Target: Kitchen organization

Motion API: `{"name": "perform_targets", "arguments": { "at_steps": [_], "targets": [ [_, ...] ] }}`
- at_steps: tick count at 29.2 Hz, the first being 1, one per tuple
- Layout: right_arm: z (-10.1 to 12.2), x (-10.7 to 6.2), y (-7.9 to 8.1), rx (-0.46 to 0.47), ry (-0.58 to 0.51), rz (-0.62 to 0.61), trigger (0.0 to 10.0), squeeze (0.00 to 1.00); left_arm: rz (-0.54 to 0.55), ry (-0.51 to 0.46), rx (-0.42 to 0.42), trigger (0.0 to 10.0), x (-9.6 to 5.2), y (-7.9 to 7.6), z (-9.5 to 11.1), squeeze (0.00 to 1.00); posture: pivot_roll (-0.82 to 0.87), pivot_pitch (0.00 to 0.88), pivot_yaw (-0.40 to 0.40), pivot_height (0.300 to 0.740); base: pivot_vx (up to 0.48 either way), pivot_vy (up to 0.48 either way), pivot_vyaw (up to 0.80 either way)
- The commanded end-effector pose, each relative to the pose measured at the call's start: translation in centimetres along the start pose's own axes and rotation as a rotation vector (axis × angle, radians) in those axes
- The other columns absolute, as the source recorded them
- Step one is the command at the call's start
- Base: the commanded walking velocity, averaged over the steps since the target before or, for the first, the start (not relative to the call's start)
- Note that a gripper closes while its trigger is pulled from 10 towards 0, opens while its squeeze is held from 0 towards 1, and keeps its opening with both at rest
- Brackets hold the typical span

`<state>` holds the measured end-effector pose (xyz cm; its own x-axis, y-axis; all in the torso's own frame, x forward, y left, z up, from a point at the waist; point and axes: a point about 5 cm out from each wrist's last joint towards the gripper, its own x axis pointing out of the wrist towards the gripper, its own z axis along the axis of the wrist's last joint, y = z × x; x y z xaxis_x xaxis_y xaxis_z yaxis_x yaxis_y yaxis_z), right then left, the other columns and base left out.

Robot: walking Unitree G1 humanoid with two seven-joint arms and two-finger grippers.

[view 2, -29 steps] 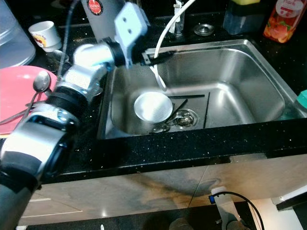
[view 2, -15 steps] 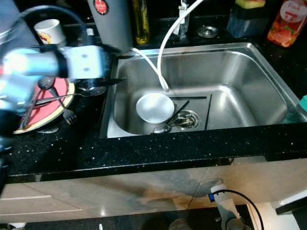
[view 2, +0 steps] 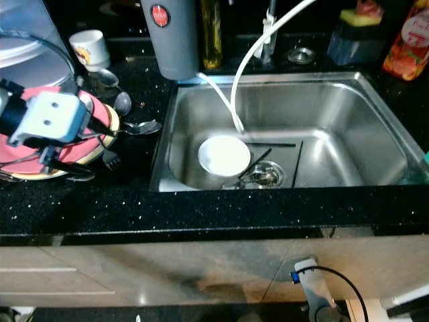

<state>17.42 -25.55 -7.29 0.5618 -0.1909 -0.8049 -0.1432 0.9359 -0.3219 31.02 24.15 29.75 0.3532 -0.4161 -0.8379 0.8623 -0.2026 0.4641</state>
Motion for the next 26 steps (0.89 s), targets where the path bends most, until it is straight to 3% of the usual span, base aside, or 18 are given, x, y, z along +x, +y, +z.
{"name": "perform_targets", "arguments": {
  "at_steps": [1, 8, 12, 16, 21, 26],
  "targets": [
    [-0.5, 0.0, 0.3, -0.001, 0.024, 0.013, 10.0, 0.00, -0.054, 0.123, -0.016, 10.0, -0.2, -0.5, -1.5, 0.00, -0.01, 0.026, 0.046, 0.740, 0.000, 0.000, 0.00],
    [-0.2, 0.0, 0.6, 0.042, 0.000, 0.049, 10.0, 0.00, -0.043, 0.191, -0.015, 10.0, 0.0, 0.4, -1.8, 0.00, -0.01, 0.028, 0.053, 0.740, 0.000, 0.000, 0.00],
    [-0.2, 0.0, 0.7, 0.032, 0.001, 0.061, 10.0, 0.00, -0.010, 0.182, 0.006, 10.0, -0.2, 1.0, -1.4, 0.00, -0.01, 0.031, 0.055, 0.740, 0.000, 0.000, 0.72],
    [-0.3, 0.0, 0.7, 0.038, 0.009, 0.051, 10.0, 0.00, 0.079, 0.169, 0.076, 10.0, 0.1, 2.5, -1.1, 0.00, -0.01, 0.035, 0.058, 0.740, 0.000, 0.000, 0.72],
    [-0.4, 0.0, 0.6, 0.034, 0.023, 0.038, 10.0, 0.00, 0.213, 0.090, 0.161, 10.0, 0.9, 4.3, 0.1, 0.00, -0.01, 0.040, 0.059, 0.740, 0.000, 0.000, 0.00],
    [-0.4, 0.0, 0.7, 0.009, 0.030, 0.064, 10.0, 0.00, 0.246, 0.040, 0.188, 10.0, 1.2, 4.6, 0.7, 0.00, -0.01, 0.041, 0.056, 0.740, 0.000, 0.000, 0.00]
  ]
}}
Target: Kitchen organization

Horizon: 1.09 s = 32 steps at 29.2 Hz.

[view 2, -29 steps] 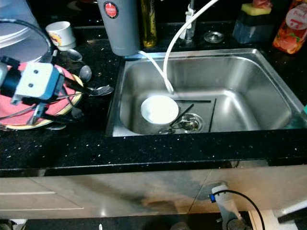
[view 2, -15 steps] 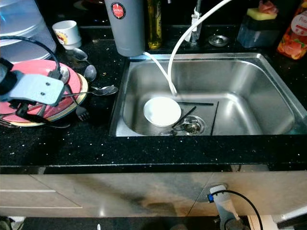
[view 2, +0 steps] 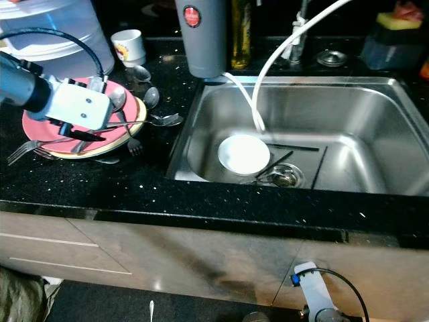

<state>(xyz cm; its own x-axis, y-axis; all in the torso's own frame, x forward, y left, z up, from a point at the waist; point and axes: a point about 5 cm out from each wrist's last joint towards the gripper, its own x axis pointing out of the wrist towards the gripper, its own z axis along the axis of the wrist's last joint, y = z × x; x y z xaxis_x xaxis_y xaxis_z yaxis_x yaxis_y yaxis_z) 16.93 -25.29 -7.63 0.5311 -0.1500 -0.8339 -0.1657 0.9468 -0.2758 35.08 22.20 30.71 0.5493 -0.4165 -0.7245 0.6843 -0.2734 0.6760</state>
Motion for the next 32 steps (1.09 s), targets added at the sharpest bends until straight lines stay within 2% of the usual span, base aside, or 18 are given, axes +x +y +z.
{"name": "perform_targets", "arguments": {
  "at_steps": [1, 3, 4, 5, 8, 16, 19, 27, 32],
  "targets": [
    [0.0, 0.0, 0.3, -0.017, 0.007, 0.027, 10.0, 0.00, 0.034, -0.023, 0.003, 10.0, -0.1, 0.4, 0.2, 0.00, -0.01, 0.043, 0.057, 0.740, 0.000, 0.000, 0.00],
    [0.1, 0.1, 0.5, -0.098, 0.025, 0.071, 10.0, 0.00, 0.028, -0.032, 0.002, 10.0, 0.0, 0.4, 0.2, 0.00, -0.01, 0.045, 0.058, 0.740, 0.000, 0.000, 0.00],
    [0.1, 0.1, 0.5, -0.098, 0.025, 0.071, 10.0, 0.00, 0.028, -0.032, 0.002, 10.0, 0.0, 0.4, 0.2, 0.00, -0.01, 0.045, 0.058, 0.740, 0.000, 0.000, 0.00],
    [0.1, 0.1, 0.5, -0.180, 0.047, 0.104, 10.0, 0.00, 0.022, -0.038, 0.001, 10.0, 0.2, 0.4, 0.1, 0.00, -0.01, 0.047, 0.055, 0.740, 0.000, 0.000, 0.00],
    [0.0, 0.0, 0.6, -0.234, 0.068, 0.145, 10.0, 0.00, 0.005, -0.038, -0.001, 10.0, 0.5, 0.1, -0.3, 0.00, -0.01, 0.048, 0.054, 0.740, 0.000, 0.000, 0.00],
    [-0.1, 0.0, 0.5, -0.272, 0.088, 0.156, 10.0, 0.00, 0.061, 0.039, 0.043, 10.0, 1.4, 0.1, -1.3, 0.00, -0.01, 0.060, 0.051, 0.740, 0.000, 0.000, 0.00],
    [-0.2, 0.0, 0.4, -0.296, 0.104, 0.161, 10.0, 0.00, 0.043, 0.039, 0.034, 10.0, 2.1, -0.5, -1.7, 0.00, -0.02, 0.070, 0.050, 0.740, 0.000, 0.000, 0.00],
    [-0.3, 0.0, 0.2, -0.296, 0.108, 0.128, 10.0, 0.00, 0.046, 0.032, 0.016, 10.0, 2.8, -0.9, -2.1, 0.00, -0.03, 0.078, 0.054, 0.740, 0.000, 0.000, 0.00],
    [-0.4, 0.0, 0.1, -0.281, 0.106, 0.107, 10.0, 0.00, 0.052, 0.031, -0.022, 10.0, 3.6, -1.3, -2.4, 0.00, -0.03, 0.079, 0.056, 0.740, 0.000, 0.000, 0.00]
  ]
}}
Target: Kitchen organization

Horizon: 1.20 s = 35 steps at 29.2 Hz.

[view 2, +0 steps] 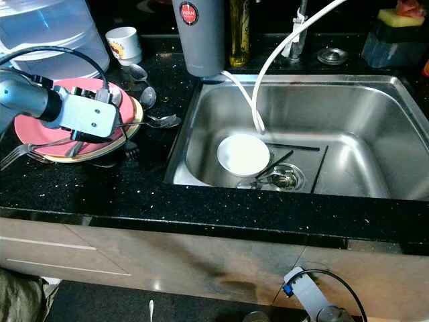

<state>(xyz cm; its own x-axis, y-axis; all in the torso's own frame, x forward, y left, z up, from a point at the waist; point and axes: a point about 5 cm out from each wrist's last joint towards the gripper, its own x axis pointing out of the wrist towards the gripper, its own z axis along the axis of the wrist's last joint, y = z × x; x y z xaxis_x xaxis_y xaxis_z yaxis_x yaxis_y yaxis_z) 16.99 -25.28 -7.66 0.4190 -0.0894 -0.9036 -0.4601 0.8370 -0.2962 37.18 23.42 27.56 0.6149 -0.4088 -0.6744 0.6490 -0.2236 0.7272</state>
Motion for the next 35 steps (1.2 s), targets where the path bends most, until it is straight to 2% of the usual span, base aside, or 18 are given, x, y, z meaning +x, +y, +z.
{"name": "perform_targets", "arguments": {
  "at_steps": [1, 11, 12, 14, 15, 16, 17, 18, 19, 20, 21, 25, 28, 29, 30, 31, 32, 35],
  "targets": [
    [-0.5, 0.0, 0.2, 0.020, 0.010, -0.007, 10.0, 0.00, -0.025, 0.007, -0.003, 10.0, 0.7, -0.5, 0.0, 0.00, -0.04, 0.080, 0.056, 0.740, 0.000, 0.000, 0.00],
    [-0.6, 0.0, 0.1, 0.036, 0.010, -0.025, 10.0, 0.00, -0.031, 0.030, -0.033, 10.0, 1.5, -1.4, -0.6, 0.00, -0.04, 0.074, 0.053, 0.740, 0.000, 0.000, 0.00],
    [-0.6, 0.0, 0.1, 0.041, 0.010, -0.032, 10.0, 0.00, -0.029, 0.034, -0.040, 9.2, 1.6, -1.5, -0.7, 0.00, -0.05, 0.069, 0.053, 0.740, 0.000, 0.000, 0.00],
    [-0.6, 0.0, 0.1, 0.045, 0.009, -0.034, 10.0, 0.00, -0.028, 0.036, -0.041, 9.2, 1.7, -1.5, -0.7, 0.00, -0.05, 0.069, 0.053, 0.740, 0.000, 0.000, 0.00],
    [-0.6, 0.0, 0.1, 0.047, 0.009, -0.038, 10.0, 0.00, -0.027, 0.036, -0.046, 6.4, 1.8, -1.5, -0.7, 0.00, -0.05, 0.067, 0.052, 0.740, 0.000, 0.000, 0.00],
    [-0.6, 0.0, 0.1, 0.047, 0.009, -0.038, 10.0, 0.00, -0.027, 0.036, -0.046, 6.4, 1.8, -1.5, -0.7, 0.00, -0.05, 0.067, 0.052, 0.740, 0.000, 0.000, 0.00],
    [-0.6, 0.0, 0.1, 0.046, 0.009, -0.039, 10.0, 0.00, -0.027, 0.036, -0.047, 5.2, 1.8, -1.5, -0.7, 0.00, -0.05, 0.067, 0.052, 0.740, 0.000, 0.000, 0.00],
    [-0.6, 0.0, 0.1, 0.046, 0.009, -0.040, 10.0, 0.00, -0.025, 0.036, -0.047, 4.6, 1.9, -1.5, -0.7, 0.00, -0.05, 0.065, 0.052, 0.740, 0.000, 0.000, 0.00],
    [-0.6, 0.0, 0.1, 0.045, 0.008, -0.041, 10.0, 0.00, -0.024, 0.038, -0.046, 4.5, 1.9, -1.6, -0.7, 0.00, -0.05, 0.065, 0.052, 0.740, 0.000, 0.000, 0.00],
    [-0.6, 0.0, 0.0, 0.044, 0.008, -0.042, 10.0, 0.00, -0.022, 0.042, -0.044, 4.8, 2.0, -1.6, -0.7, 0.00, -0.05, 0.066, 0.051, 0.740, 0.000, 0.000, 0.00],
    [-0.6, 0.0, 0.0, 0.044, 0.008, -0.043, 10.0, 0.00, -0.020, 0.051, -0.041, 10.0, 2.0, -1.6, -0.8, 0.00, -0.05, 0.067, 0.051, 0.740, 0.000, 0.000, 0.00],
    [-0.5, 0.0, 0.0, 0.044, 0.007, -0.045, 10.0, 0.00, 0.001, 0.050, -0.049, 10.0, 1.8, -1.3, -0.8, 0.00, -0.05, 0.068, 0.053, 0.740, 0.000, 0.000, 0.00],
    [-0.5, 0.0, 0.0, 0.045, 0.006, -0.046, 10.0, 0.00, 0.040, -0.002, -0.076, 10.0, 1.3, -0.5, -0.4, 0.00, -0.06, 0.068, 0.053, 0.740, 0.000, 0.000, 0.00],
    [-0.5, 0.0, 0.0, 0.047, 0.006, -0.047, 10.0, 0.00, 0.084, -0.070, -0.123, 10.0, 0.5, 0.6, 0.1, 0.00, -0.05, 0.069, 0.053, 0.740, 0.000, 0.000, 0.00],
    [-0.5, 0.0, 0.0, 0.047, 0.006, -0.047, 10.0, 0.00, 0.084, -0.070, -0.123, 10.0, 0.5, 0.6, 0.1, 0.00, -0.05, 0.069, 0.053, 0.740, 0.000, 0.000, 0.00],
    [-0.5, 0.0, 0.0, 0.047, 0.006, -0.046, 10.0, 0.00, 0.117, -0.123, -0.172, 10.0, -0.4, 1.7, 0.4, 0.00, -0.05, 0.070, 0.055, 0.740, 0.000, 0.000, 0.00],
    [-0.5, 0.0, 0.0, 0.047, 0.006, -0.046, 10.0, 0.00, 0.117, -0.123, -0.172, 10.0, -0.4, 1.7, 0.4, 0.00, -0.05, 0.070, 0.055, 0.740, 0.000, 0.000, 0.00],
    [-0.4, 0.0, 0.0, 0.046, 0.006, -0.045, 10.0, 0.00, 0.109, -0.242, -0.263, 10.0, -2.2, 3.1, 0.9, 0.00, -0.05, 0.071, 0.056, 0.740, 0.000, 0.000, 0.00]
  ]
}}
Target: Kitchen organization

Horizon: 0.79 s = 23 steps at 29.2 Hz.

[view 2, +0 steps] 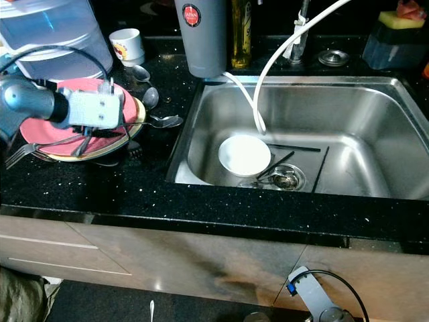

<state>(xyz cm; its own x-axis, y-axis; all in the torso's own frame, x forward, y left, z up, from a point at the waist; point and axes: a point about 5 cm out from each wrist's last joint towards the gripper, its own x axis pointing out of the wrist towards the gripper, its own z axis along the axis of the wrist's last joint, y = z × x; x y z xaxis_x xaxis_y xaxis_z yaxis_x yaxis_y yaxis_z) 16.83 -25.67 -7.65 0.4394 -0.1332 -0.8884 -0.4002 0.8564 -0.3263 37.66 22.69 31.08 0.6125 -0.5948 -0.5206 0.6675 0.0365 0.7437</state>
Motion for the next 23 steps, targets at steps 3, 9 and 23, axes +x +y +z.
{"name": "perform_targets", "arguments": {
  "at_steps": [3, 9, 23],
  "targets": [
    [-0.1, 0.0, 0.3, -0.001, 0.004, 0.006, 10.0, 0.00, -0.086, -0.034, -0.109, 10.0, -1.8, 0.3, -0.3, 0.00, -0.04, 0.071, 0.059, 0.740, 0.000, 0.000, 0.00],
    [0.0, 0.0, 0.3, 0.004, 0.004, 0.007, 10.0, 0.00, -0.414, 0.175, -0.217, 10.0, -5.0, -2.9, -3.8, 0.00, -0.04, 0.071, 0.062, 0.740, 0.000, 0.000, 0.00],
    [0.0, 0.0, 0.3, 0.023, 0.004, 0.003, 10.0, 0.00, -0.540, 0.436, -0.217, 10.0, -7.7, -3.8, -5.7, 0.00, -0.03, 0.072, 0.062, 0.740, 0.000, 0.000, 0.00]
  ]
}}
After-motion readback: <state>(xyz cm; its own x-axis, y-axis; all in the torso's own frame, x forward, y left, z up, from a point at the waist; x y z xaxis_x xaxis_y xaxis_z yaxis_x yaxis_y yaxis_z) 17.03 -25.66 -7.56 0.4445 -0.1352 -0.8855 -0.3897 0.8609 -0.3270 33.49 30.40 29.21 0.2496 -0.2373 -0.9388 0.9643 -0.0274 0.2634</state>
